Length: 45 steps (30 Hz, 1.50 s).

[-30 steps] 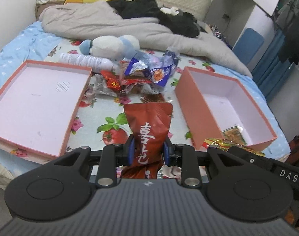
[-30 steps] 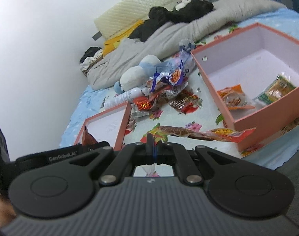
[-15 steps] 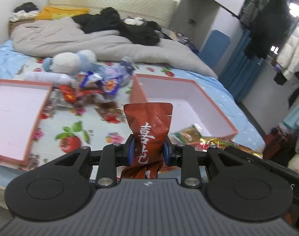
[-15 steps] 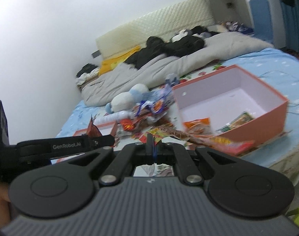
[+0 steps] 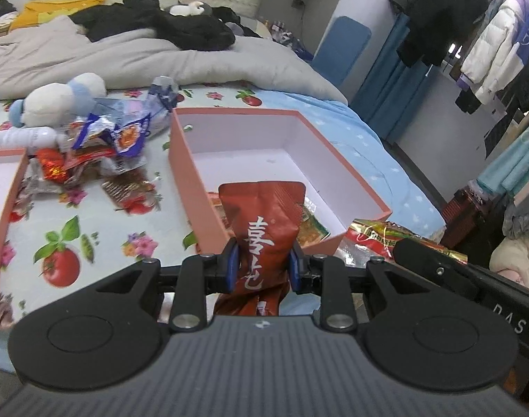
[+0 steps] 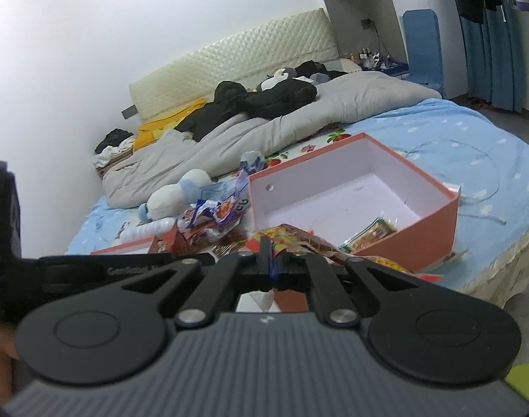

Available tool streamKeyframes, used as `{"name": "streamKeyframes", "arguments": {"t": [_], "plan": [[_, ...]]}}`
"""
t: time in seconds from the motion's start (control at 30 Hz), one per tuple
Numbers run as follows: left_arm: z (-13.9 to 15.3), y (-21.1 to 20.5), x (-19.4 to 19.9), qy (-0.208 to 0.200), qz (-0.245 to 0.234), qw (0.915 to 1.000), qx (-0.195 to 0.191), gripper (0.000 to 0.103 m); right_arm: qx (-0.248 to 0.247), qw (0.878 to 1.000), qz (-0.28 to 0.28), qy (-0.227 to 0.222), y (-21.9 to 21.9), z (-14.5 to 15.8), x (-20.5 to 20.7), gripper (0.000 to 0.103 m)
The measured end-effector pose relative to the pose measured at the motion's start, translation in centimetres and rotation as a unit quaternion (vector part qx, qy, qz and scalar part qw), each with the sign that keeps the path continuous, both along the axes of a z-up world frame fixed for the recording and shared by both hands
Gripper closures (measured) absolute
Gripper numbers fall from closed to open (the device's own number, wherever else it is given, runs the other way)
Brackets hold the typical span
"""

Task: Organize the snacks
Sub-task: 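Lower the red packet into the deep pink box and open the left tool, then withdraw both open tools from the box toward the snack pile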

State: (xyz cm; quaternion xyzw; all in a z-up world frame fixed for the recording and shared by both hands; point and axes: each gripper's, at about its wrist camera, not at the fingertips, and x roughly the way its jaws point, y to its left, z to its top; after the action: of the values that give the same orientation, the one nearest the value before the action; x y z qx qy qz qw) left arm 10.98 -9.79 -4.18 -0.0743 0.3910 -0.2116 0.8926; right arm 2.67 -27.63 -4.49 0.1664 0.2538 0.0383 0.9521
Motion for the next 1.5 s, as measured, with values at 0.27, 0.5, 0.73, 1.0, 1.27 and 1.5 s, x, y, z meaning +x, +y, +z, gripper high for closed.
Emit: {"name": "streamKeyframes", "arguments": {"t": [0.27, 0.5, 0.73, 1.0, 1.27, 1.5], "plan": [[-1.3, -3.3, 8.0, 0.018, -0.011, 0.9998, 0.005, 0.071, -0.015, 1.000, -0.002, 0.006, -2.4, -0.5, 6.3, 0.099], [-3.3, -5.8, 15.1, 0.029, -0.026, 0.9991, 0.018, 0.071, -0.037, 0.999, -0.001, 0.028, -4.2, -2.6, 12.7, 0.099], [-6.4, -7.3, 20.2, 0.057, -0.026, 0.9976, 0.031, 0.071, -0.036, 0.997, -0.001, 0.064, -5.8, -5.6, 17.3, 0.099], [-7.8, -7.7, 21.9, 0.069, -0.035, 0.9956, 0.053, 0.058, -0.027, 0.995, 0.004, 0.101, -6.4, -7.7, 19.2, 0.095], [-4.9, -6.0, 19.3, 0.035, -0.029, 0.9984, 0.032, 0.041, -0.026, 0.995, -0.012, 0.095, -6.0, -6.5, 16.8, 0.032], [-1.3, -3.2, 14.4, 0.002, -0.010, 0.9996, 0.028, 0.041, -0.019, 0.997, -0.013, 0.073, -4.8, -4.4, 12.7, 0.033]]}}
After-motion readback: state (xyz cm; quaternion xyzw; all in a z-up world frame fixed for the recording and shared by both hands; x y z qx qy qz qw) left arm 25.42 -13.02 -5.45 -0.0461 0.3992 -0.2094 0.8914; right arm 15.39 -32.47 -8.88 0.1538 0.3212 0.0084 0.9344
